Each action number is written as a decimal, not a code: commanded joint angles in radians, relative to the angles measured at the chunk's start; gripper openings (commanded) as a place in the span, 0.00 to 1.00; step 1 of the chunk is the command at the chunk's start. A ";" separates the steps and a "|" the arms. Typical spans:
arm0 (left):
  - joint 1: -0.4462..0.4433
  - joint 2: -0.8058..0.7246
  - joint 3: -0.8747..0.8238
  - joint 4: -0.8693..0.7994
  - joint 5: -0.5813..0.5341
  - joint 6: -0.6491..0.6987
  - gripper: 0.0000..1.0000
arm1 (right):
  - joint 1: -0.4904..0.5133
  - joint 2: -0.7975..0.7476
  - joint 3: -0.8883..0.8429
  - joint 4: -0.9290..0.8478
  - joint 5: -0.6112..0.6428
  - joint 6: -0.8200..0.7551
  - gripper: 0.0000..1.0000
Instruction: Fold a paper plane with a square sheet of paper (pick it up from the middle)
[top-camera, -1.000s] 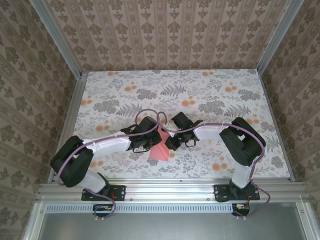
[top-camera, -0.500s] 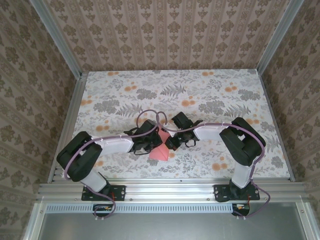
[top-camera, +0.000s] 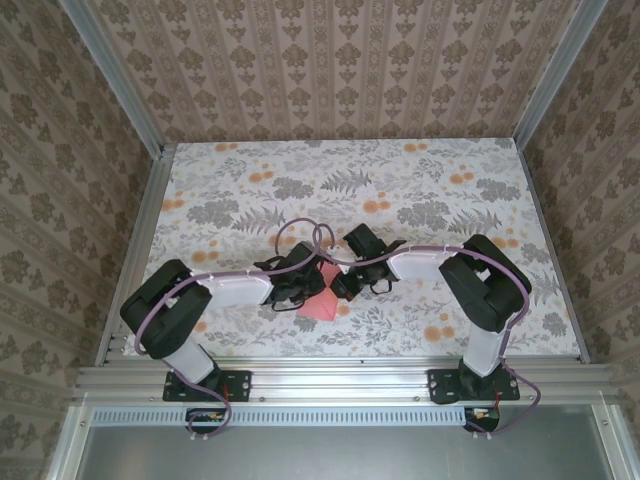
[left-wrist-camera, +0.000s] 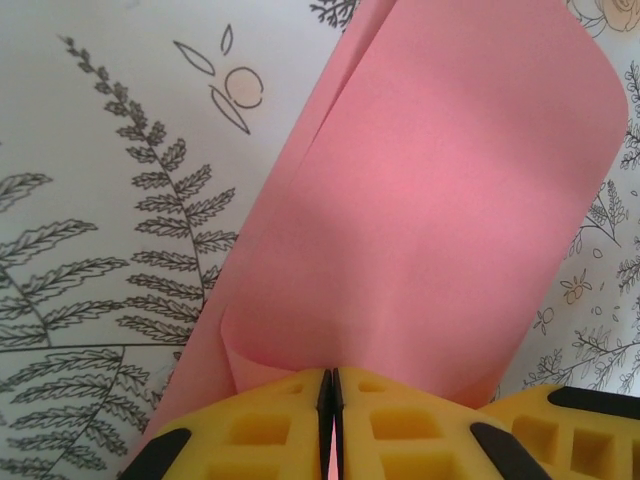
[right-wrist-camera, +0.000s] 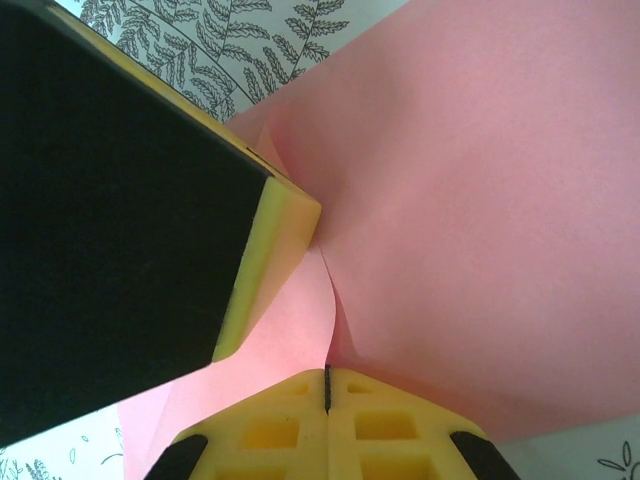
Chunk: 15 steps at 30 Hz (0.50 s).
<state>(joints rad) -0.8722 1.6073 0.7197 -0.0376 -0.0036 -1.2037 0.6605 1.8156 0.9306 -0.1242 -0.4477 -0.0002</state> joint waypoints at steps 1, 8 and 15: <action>-0.015 0.034 0.001 -0.126 -0.032 0.010 0.13 | -0.002 0.049 -0.012 -0.055 0.075 -0.006 0.01; 0.021 -0.117 -0.028 -0.104 -0.041 0.030 0.17 | -0.002 0.048 -0.012 -0.055 0.078 -0.007 0.01; 0.087 -0.145 -0.077 0.055 0.066 0.076 0.19 | -0.002 0.054 -0.007 -0.056 0.076 -0.005 0.01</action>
<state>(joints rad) -0.7994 1.4639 0.6693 -0.0483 0.0048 -1.1698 0.6605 1.8160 0.9310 -0.1219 -0.4431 -0.0006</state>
